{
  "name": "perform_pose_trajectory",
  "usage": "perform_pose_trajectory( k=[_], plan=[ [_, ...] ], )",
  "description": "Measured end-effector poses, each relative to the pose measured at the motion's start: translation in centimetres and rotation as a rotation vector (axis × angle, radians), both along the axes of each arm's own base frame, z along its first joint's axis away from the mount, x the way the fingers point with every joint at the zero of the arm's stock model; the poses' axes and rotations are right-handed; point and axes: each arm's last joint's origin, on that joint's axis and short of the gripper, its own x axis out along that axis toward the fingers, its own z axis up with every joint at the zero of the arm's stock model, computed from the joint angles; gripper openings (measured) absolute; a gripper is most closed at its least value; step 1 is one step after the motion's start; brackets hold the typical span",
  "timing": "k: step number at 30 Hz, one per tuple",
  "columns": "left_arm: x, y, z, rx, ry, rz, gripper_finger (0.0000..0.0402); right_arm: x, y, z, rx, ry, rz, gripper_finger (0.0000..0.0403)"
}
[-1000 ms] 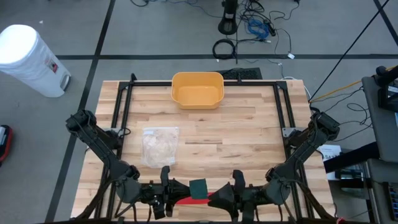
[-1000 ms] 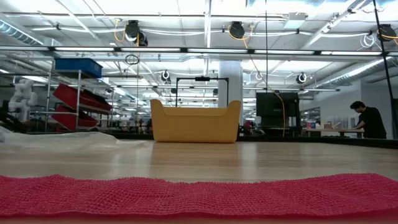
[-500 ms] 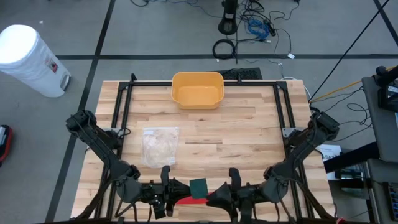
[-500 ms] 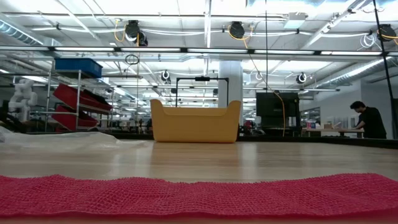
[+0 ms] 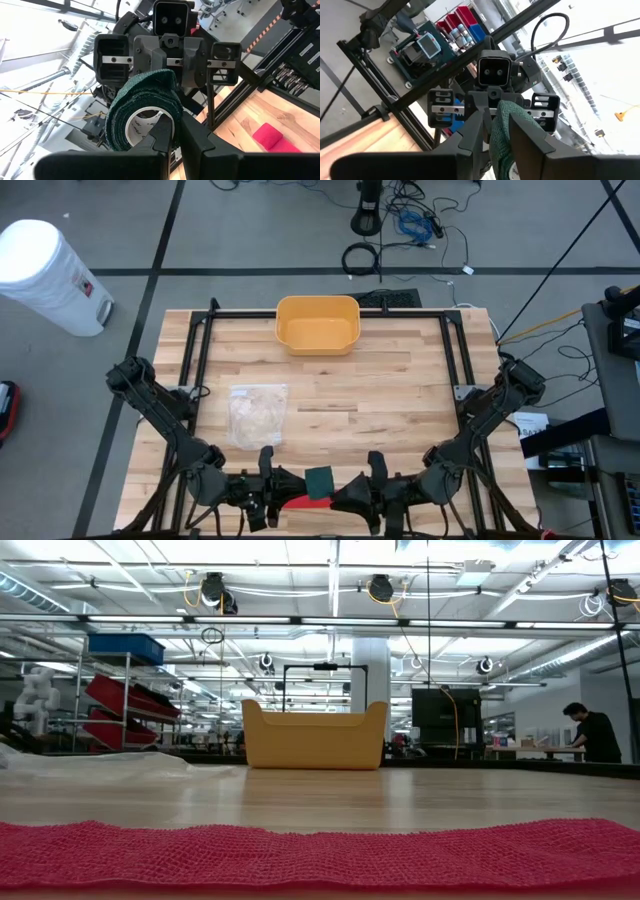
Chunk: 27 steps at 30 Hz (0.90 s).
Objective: Roll bandage
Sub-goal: Roll the green bandage
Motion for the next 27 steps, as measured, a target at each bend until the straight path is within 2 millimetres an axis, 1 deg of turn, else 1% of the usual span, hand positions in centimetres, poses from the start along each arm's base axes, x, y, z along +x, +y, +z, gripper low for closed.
perform_pose_trajectory(
  k=[10,13,19,27],
  plan=[
    [-0.01,0.01,0.02,-0.001,-0.001,0.0,0.0025,0.37,-0.45,0.06,-0.002,-0.005,-0.016,0.0077],
    [-0.01,0.01,0.02,-0.001,-0.001,0.0,0.0025,0.37,-0.48,0.12,0.002,-0.009,-0.017,0.0062],
    [-0.01,-0.02,0.01,-0.006,-0.001,-0.01,0.0025,0.37,-0.47,0.09,0.0,-0.008,-0.017,0.0006],
    [-0.01,0.03,0.01,0.009,0.0,0.01,0.0025,0.33,-0.42,0.06,0.004,-0.004,-0.015,0.0001]
  ],
)
